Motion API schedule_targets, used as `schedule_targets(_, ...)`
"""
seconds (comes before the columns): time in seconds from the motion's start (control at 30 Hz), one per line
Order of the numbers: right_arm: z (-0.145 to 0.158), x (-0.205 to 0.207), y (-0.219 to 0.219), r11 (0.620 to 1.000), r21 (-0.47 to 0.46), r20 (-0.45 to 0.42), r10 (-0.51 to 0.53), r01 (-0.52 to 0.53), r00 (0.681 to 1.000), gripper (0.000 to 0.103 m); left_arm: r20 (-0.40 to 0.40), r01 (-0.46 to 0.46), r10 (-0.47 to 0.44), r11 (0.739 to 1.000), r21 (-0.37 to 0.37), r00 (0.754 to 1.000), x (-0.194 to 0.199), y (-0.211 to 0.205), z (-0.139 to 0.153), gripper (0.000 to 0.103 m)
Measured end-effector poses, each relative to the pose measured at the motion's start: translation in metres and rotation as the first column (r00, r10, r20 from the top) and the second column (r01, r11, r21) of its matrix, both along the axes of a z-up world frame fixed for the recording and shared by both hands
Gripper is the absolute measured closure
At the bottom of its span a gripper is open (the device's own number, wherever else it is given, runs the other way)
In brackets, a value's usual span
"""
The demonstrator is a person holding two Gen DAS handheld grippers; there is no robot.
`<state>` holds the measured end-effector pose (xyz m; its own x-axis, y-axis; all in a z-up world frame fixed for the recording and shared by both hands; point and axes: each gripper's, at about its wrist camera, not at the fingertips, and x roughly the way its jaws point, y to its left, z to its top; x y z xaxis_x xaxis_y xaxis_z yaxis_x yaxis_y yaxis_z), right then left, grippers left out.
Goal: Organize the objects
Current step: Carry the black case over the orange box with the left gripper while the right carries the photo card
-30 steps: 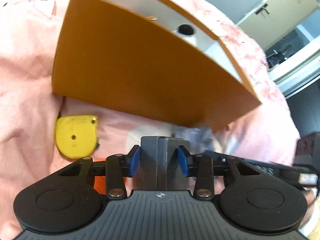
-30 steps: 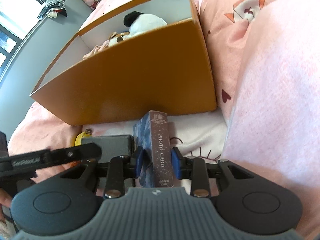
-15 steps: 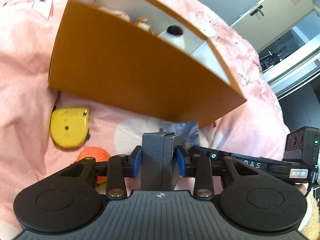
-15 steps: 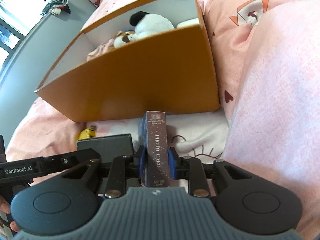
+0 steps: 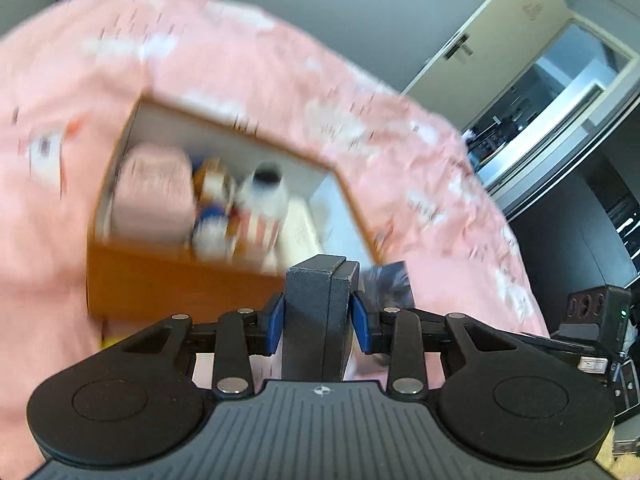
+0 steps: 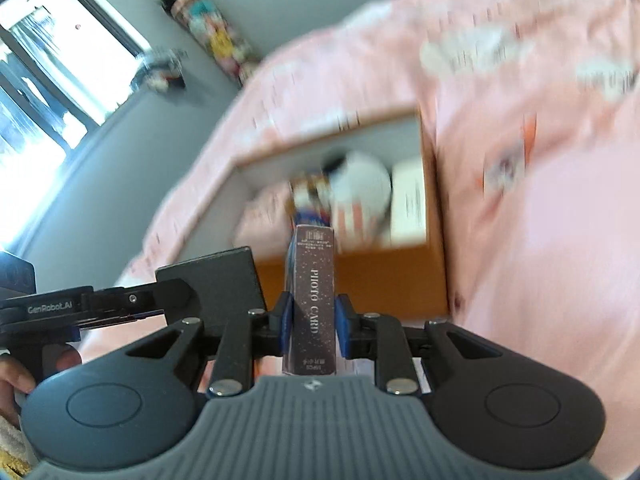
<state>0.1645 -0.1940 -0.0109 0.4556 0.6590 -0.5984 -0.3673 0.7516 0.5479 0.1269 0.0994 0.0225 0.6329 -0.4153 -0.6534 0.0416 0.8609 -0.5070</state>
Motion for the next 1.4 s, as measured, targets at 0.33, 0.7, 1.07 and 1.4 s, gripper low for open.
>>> schedule_targets(0.33,0.034,0.059,0.009,0.992,-0.015,0.180,-0.120,0.125,0.976,0.079,0.008,0.011,-0.012,0.987,0.158,1.000,0.083,-0.015,0.015,0.063)
schedule_targets(0.7,-0.007,0.092,0.023,0.988,-0.075,0.152,-0.122,0.135,0.981,0.079,-0.331,0.150,-0.117,0.986,0.076,0.936,0.143,-0.012,-0.069,0.064)
schedule_targets(1.07,-0.022,0.105,0.031,0.986,-0.100,0.142,-0.116,0.131,0.983,0.079,-0.465,0.157,-0.168,0.986,-0.062,0.869,0.162,-0.016,-0.105,0.066)
schedule_targets(1.4,-0.020,0.101,0.030,0.986,-0.101,0.153,-0.119,0.136,0.981,0.079,-0.508,0.312,-0.330,0.942,-0.124,0.795,0.181,-0.002,-0.089,0.066)
